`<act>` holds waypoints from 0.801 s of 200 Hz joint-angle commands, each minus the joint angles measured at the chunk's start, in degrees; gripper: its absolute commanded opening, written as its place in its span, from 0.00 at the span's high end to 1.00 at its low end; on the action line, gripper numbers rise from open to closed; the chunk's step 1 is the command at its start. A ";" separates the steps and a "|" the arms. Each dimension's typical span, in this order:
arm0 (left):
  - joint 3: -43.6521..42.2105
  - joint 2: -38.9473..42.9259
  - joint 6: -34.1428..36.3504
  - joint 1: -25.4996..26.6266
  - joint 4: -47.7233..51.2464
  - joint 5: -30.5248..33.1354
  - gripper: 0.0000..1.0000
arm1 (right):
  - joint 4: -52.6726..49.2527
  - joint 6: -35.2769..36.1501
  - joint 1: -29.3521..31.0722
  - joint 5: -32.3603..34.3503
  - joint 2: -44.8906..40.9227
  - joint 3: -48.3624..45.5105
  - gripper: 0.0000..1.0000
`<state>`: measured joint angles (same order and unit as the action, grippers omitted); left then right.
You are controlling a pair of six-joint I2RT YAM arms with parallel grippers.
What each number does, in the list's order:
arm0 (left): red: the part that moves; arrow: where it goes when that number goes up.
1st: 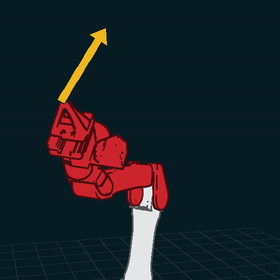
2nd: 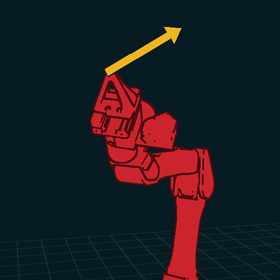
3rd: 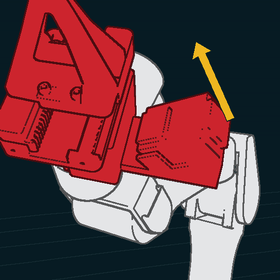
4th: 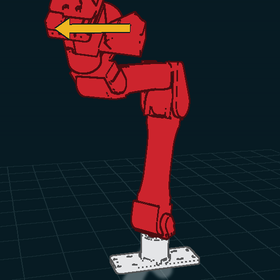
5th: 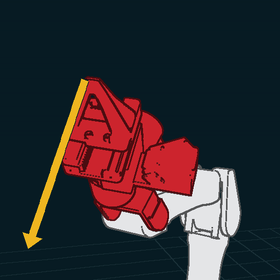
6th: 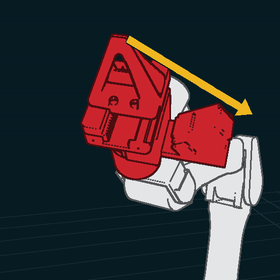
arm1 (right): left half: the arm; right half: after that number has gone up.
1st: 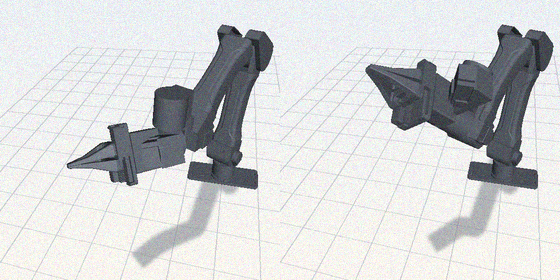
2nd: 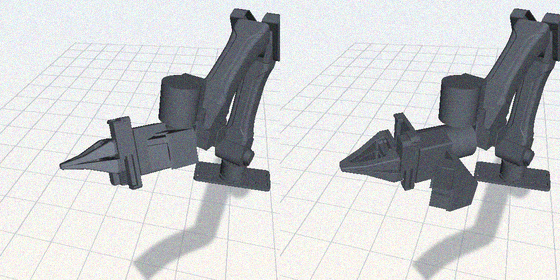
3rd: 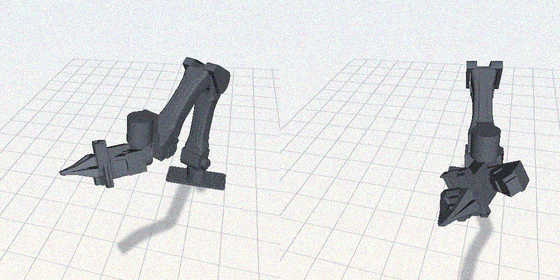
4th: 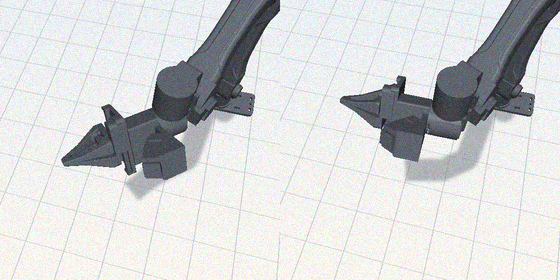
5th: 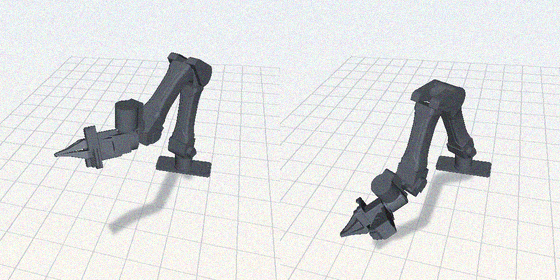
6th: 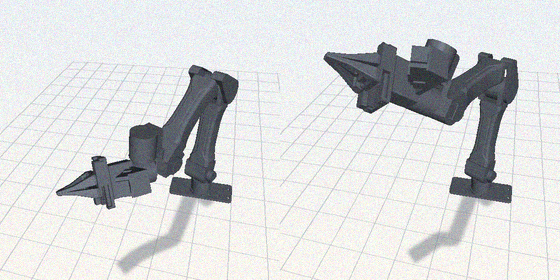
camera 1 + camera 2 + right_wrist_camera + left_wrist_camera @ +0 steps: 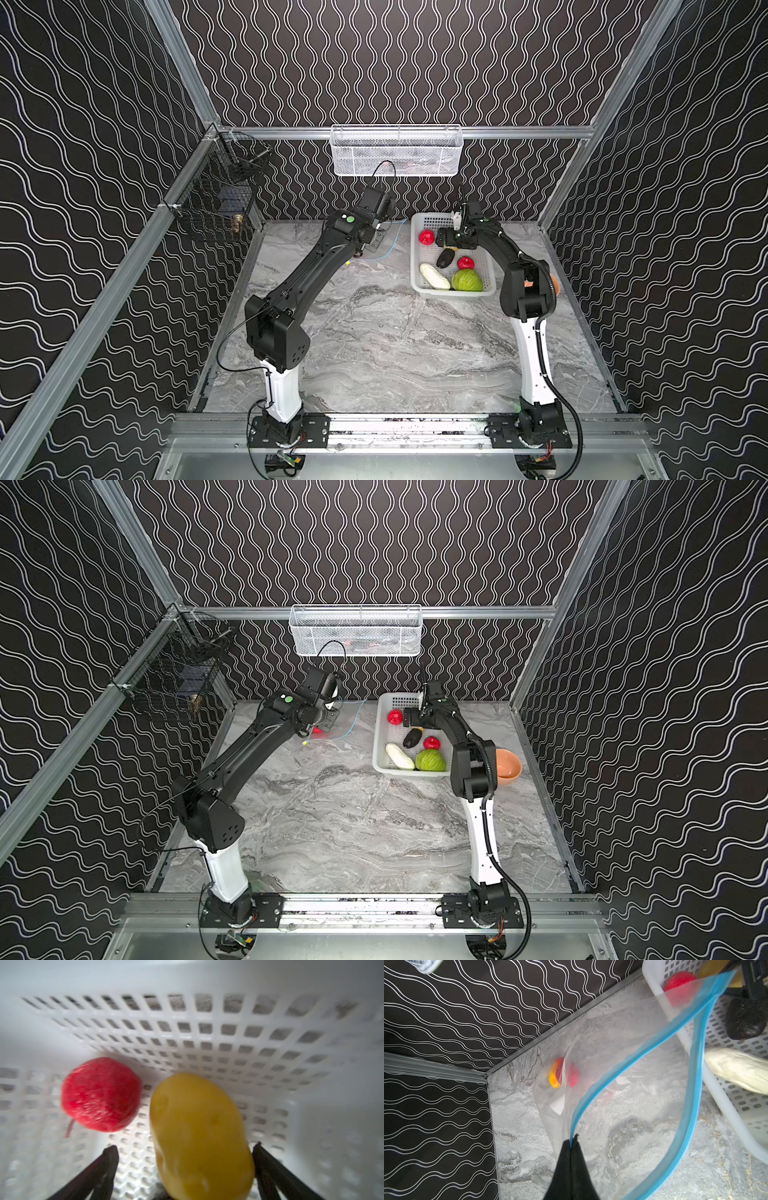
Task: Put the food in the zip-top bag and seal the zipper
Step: 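Lower the right gripper onto the yellow potato and close on it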
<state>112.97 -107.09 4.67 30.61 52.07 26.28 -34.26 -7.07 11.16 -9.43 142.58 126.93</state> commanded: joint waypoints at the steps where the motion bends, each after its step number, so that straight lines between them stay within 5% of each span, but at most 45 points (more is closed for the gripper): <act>1: -2.10 2.22 -0.23 -0.11 -2.04 -0.86 1.00 | 0.54 -3.90 0.26 -5.08 -1.60 -0.48 0.03; 101: -2.16 2.16 -0.35 -0.10 -1.73 -0.73 1.00 | -4.61 6.04 0.72 9.16 0.37 4.37 0.01; 160: -0.26 1.01 -0.61 -0.11 -0.66 -0.66 1.00 | -3.57 14.61 0.80 8.49 0.83 3.07 0.01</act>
<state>111.77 -105.60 4.67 30.59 51.03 25.67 -37.89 3.27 11.90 -0.71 143.11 130.28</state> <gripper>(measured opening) 0.040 0.991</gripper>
